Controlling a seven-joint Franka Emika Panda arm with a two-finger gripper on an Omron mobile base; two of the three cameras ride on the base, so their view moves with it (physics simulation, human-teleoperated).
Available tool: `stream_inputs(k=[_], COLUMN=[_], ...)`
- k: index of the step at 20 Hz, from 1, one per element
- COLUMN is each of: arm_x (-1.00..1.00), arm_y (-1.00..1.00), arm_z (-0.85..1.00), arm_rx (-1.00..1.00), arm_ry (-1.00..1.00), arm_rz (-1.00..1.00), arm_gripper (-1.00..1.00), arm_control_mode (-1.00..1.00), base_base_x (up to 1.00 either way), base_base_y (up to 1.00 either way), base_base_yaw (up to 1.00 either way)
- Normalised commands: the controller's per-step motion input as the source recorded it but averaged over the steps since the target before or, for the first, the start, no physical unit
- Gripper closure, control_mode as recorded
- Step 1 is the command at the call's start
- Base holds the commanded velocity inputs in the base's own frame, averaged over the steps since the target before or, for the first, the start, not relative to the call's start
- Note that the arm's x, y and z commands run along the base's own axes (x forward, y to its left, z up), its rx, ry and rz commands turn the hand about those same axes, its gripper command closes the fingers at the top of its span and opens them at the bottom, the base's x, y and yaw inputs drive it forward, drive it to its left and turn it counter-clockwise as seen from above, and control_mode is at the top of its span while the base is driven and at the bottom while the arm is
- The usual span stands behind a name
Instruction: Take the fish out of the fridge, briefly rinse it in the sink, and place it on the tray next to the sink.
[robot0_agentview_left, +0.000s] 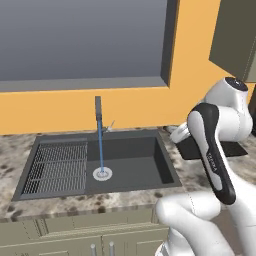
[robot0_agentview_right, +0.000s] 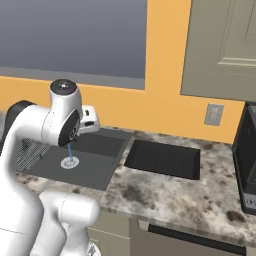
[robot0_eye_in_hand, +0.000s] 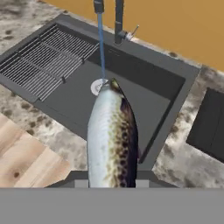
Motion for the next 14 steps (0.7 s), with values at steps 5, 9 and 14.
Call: stream_inputs(k=[5, 9, 14], arm_x=[0.42, 0.16, -0.01], arm_y=[0.85, 0.26, 0.0], arm_z=[-0.41, -0.18, -0.04], arm_rx=[0.0, 0.03, 0.01], arm_ry=[0.08, 0.03, -0.05], arm_rz=[0.44, 0.14, 0.0], arm_gripper=[1.0, 1.0, 1.0], arm_control_mode=[-1.0, -1.0, -1.0], base_base_x=[0.0, 0.0, 0.0], base_base_y=[0.0, 0.0, 0.0], base_base_yaw=[0.0, 0.0, 0.0])
